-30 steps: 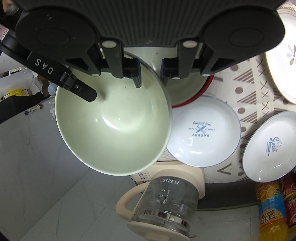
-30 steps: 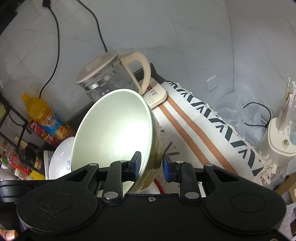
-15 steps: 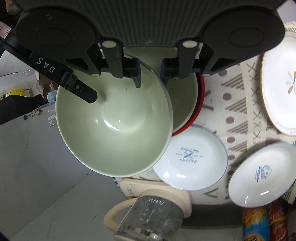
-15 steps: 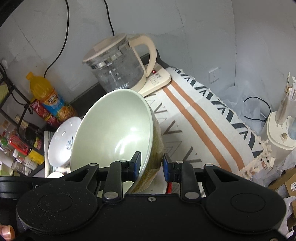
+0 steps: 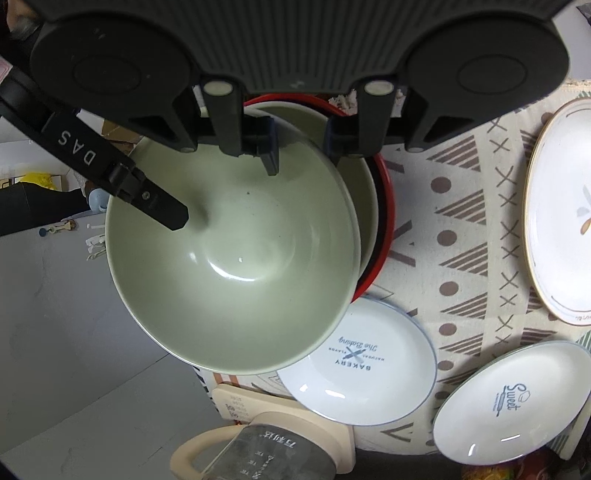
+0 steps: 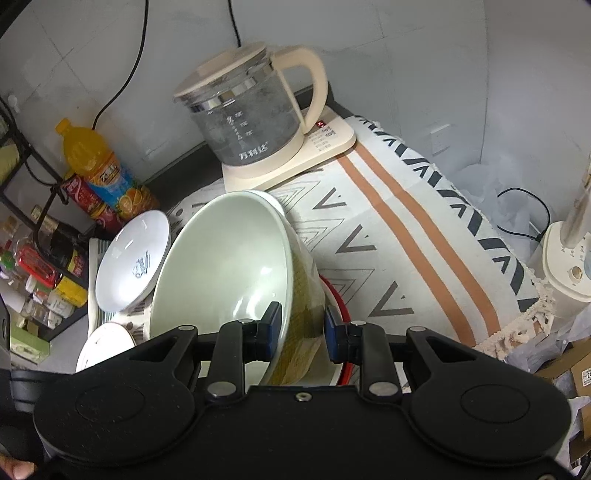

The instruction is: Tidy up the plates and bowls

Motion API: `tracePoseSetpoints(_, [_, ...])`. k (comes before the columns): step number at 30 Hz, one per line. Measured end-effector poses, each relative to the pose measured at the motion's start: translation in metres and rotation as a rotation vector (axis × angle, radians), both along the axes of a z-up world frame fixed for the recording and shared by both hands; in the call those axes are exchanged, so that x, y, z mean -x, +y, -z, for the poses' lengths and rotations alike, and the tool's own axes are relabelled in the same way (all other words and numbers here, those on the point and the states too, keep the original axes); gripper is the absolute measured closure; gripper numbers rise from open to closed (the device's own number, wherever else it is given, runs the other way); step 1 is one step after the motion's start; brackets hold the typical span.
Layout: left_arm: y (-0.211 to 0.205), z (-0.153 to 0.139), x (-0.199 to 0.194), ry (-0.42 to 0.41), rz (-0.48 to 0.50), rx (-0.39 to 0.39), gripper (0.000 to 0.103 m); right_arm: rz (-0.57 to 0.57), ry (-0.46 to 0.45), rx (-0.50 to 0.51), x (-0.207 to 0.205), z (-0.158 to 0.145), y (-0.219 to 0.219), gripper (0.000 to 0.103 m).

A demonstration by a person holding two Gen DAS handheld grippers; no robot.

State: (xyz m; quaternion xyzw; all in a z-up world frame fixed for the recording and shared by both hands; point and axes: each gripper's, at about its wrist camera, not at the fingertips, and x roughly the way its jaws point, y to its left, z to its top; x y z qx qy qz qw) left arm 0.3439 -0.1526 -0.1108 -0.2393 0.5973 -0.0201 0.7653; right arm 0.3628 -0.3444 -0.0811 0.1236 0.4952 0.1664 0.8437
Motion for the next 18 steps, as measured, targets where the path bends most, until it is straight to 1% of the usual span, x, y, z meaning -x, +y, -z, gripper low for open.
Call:
tracePoseSetpoints(10, [0.000,-0.001,-0.003,0.041,-0.001,-0.014,0.082,-0.002,0.049,-0.026,-0.009,0.007,-0.001,0.080])
tracePoseSetpoints(18, [0.014,-0.004,-0.002,0.074,-0.050,0.043,0.078,-0.001,0.059,-0.029,-0.014,0.010,-0.002,0.083])
